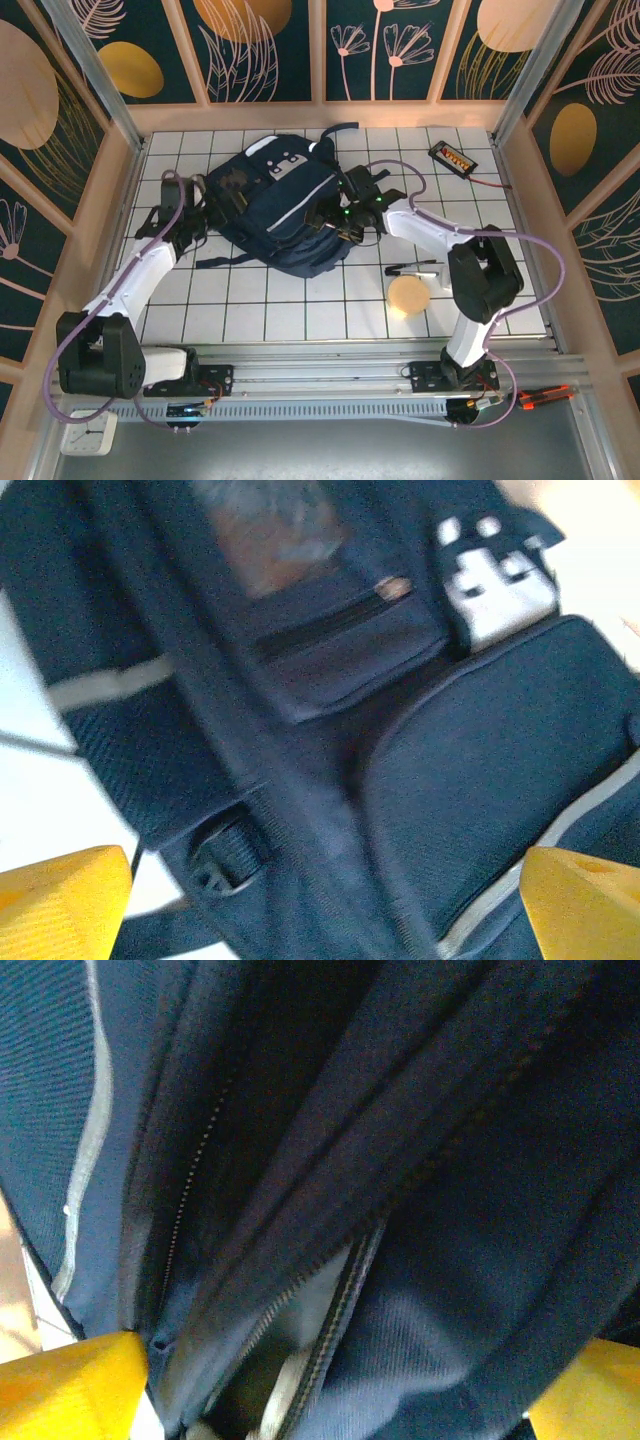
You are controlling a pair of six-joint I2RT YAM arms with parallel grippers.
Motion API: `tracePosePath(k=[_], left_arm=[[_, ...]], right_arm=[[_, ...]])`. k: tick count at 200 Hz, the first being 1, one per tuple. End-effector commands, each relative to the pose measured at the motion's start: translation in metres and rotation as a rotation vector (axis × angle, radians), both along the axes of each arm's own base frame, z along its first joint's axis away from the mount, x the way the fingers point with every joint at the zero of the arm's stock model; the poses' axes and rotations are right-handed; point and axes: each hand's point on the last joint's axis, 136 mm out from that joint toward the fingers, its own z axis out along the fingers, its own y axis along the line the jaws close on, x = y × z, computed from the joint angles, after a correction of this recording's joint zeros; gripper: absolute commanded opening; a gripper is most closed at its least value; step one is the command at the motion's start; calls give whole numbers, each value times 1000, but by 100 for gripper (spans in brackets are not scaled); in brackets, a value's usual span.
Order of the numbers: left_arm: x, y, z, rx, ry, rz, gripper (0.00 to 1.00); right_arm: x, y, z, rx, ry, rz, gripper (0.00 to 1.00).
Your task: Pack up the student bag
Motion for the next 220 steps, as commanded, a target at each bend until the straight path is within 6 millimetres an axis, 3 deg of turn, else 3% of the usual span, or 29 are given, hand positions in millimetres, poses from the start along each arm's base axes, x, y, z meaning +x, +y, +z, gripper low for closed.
tracePosePath(k=[1,29,41,45,82,97,112,177,192,205,209,220], left_arm=[[-2,-15,5,-144,-26,-26,99],[1,-13,-4,-157,-13,-15,99],[5,-10,-7,-169,-15,-4,99],[6,-10,-7,-176,-18,-2,99],[27,-14,-16,-272,-11,20,93],[35,-17,-23,-301,2,24,86],[42,-19,-32,-329,20,28,73],[62,-19,-63,-341,77,59,64],[66,-20,-69,-353,83,65,55],[69,-21,-68,-367,78,67,44],[69,-22,-79,-370,104,71,40],[71,-22,-80,-385,107,74,29]], right_arm=[[26,-9,1,-50,-36,-73,86],[45,-25,-1,-50,-42,-117,70],[44,-22,-3,-43,-33,-102,64],[52,-33,-2,-39,-31,-125,63],[58,-44,-6,-38,-9,-139,59],[59,-46,-6,-43,-10,-141,59],[59,-50,-7,-52,-10,-143,56],[66,-63,-10,-50,5,-154,52],[67,-63,-10,-45,9,-151,46],[68,-63,-12,-39,17,-144,46],[67,-63,-12,-37,19,-139,47],[66,-61,-10,-30,22,-127,50]])
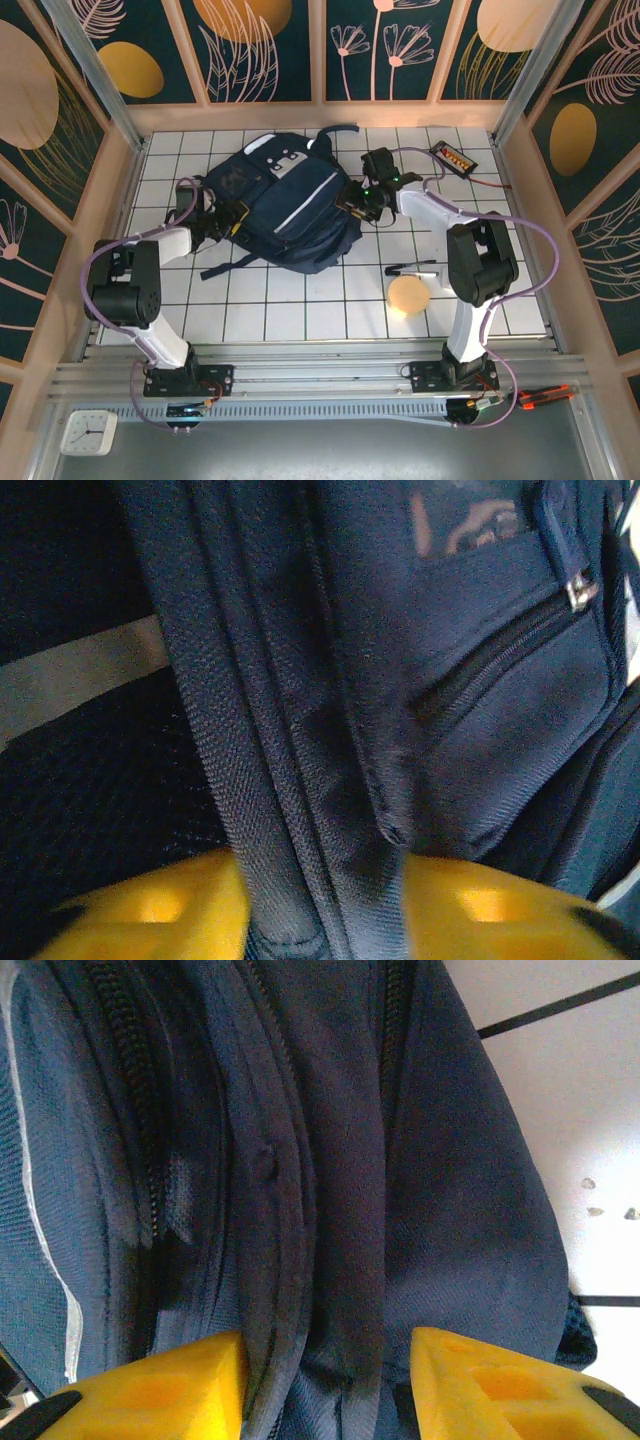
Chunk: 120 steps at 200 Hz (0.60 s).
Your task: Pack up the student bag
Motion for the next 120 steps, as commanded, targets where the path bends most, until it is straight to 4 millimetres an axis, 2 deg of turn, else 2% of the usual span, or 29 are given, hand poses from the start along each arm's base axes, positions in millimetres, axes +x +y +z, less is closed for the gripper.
tracePosePath(k=[1,15,32,45,48,76,100,120], left_arm=[[15,-2,3,-39,-31,11,27],[15,-3,4,-56,-31,15,0],[12,-7,9,-93,-39,23,0],[8,-11,11,-127,-42,38,0],[8,-12,21,-137,-67,42,0],[0,-22,47,-245,-118,85,0],[-4,-30,76,-353,-160,112,0],[-3,-32,102,-406,-202,126,0]], right_arm=[[1,-5,-2,-12,22,18,51],[-4,-3,3,7,26,36,57],[-18,1,11,45,29,44,64],[-34,4,14,84,43,46,65],[-38,4,13,92,50,46,65],[-72,18,7,142,87,79,64],[-76,27,26,127,2,115,63],[-75,39,54,156,-83,143,62]])
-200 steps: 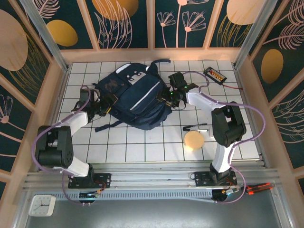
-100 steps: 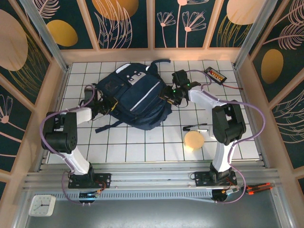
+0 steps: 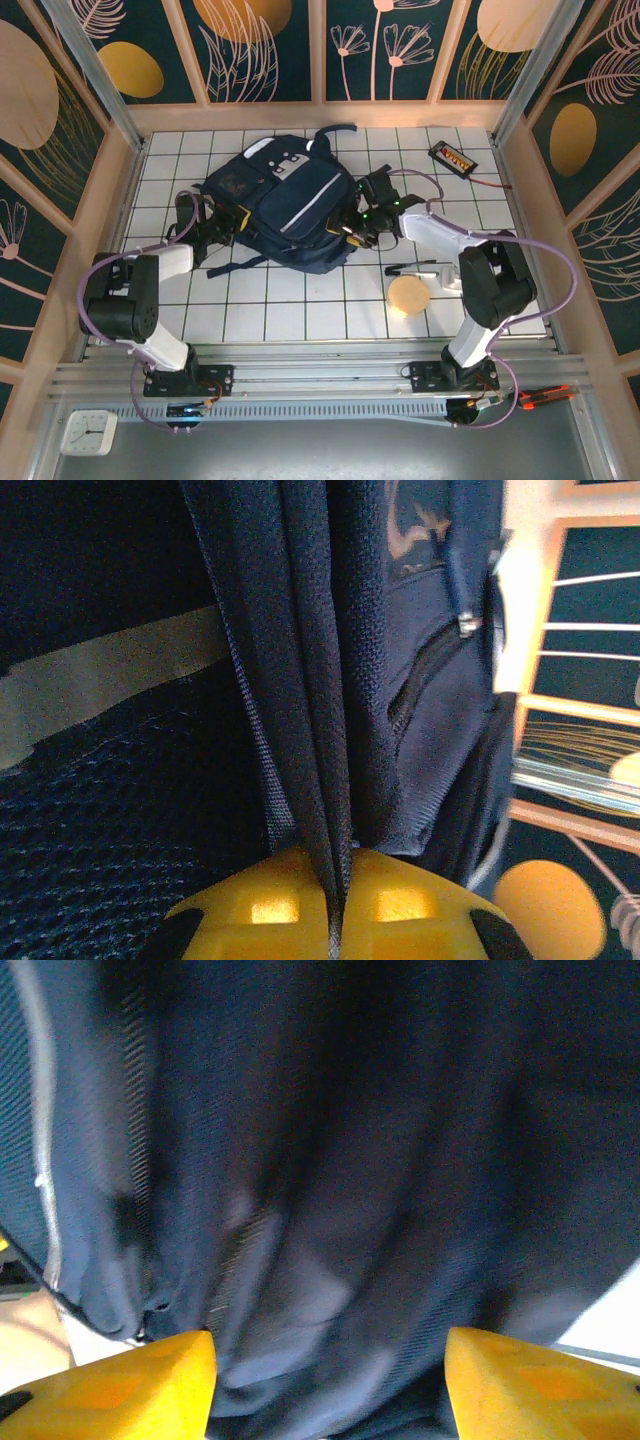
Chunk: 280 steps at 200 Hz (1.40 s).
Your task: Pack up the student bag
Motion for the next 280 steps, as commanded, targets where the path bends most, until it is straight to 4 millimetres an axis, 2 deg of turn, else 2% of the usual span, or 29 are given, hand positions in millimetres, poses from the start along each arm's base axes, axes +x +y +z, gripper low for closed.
tracePosePath(k=[1,32,63,90,122,148,161,165,191,214,236,254,280], left_arm=[[12,-11,69,-151,-161,21,0],[10,-8,100,-209,-207,60,0],[3,-8,115,-263,-227,79,0],[-2,-10,117,-267,-227,68,0],[-7,-11,116,-277,-221,64,0],[-11,-11,116,-286,-223,69,0],[-13,-15,117,-289,-224,63,0],[-13,-15,117,-290,-224,64,0],[-16,-17,117,-286,-220,90,0],[-14,-13,120,-284,-224,133,0],[-12,-15,125,-283,-230,148,0],[-11,-22,127,-283,-233,142,0],[-10,-32,128,-290,-236,146,0]], right_arm=[[7,15,51,76,-152,19,62],[6,24,79,127,-192,37,62],[1,32,81,158,-183,57,61],[11,35,80,151,-186,46,59],[30,41,73,125,-184,30,55],[58,41,71,139,-214,1,54],[66,51,66,159,-208,17,53],[79,42,67,165,-213,-6,53],[111,41,68,167,-236,-12,53],[121,29,85,36,-283,-43,57],[96,11,99,-133,-274,-66,64],[47,25,103,-174,-258,-15,64],[-18,31,82,-269,-207,29,63]])
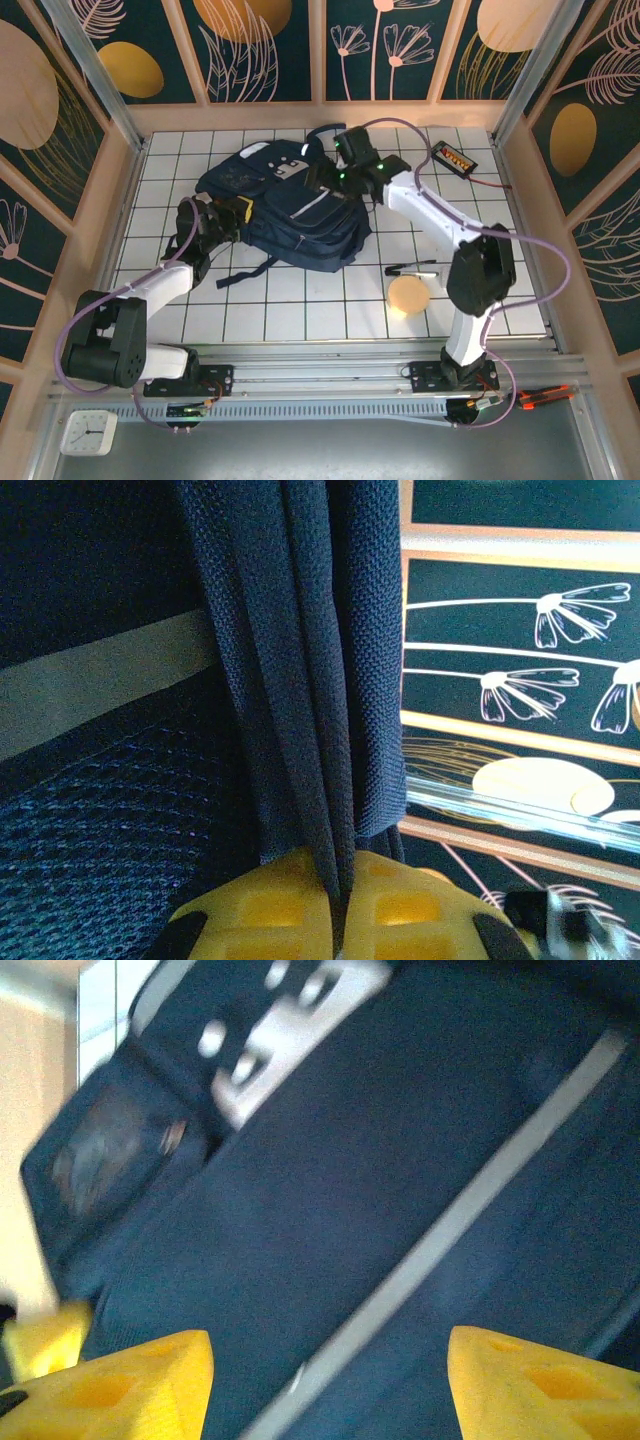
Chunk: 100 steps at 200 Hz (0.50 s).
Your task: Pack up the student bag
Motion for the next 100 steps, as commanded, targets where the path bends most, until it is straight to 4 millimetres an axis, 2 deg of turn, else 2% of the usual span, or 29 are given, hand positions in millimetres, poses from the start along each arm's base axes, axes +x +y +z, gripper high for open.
tracePosePath(k=[1,25,51,70,100], left_arm=[[8,-12,60,-139,-121,23,0],[9,-25,60,-139,-119,7,0],[7,-33,62,-140,-120,0,0],[5,-36,64,-141,-123,-3,0],[2,-40,63,-144,-117,-14,0]], right_arm=[[-66,-15,-21,-173,68,-5,63],[-98,-19,-43,-267,82,-6,63],[-109,-11,-55,-269,91,-19,62],[-109,-10,-65,-297,83,-31,61],[-93,-5,-65,-292,35,-62,54]])
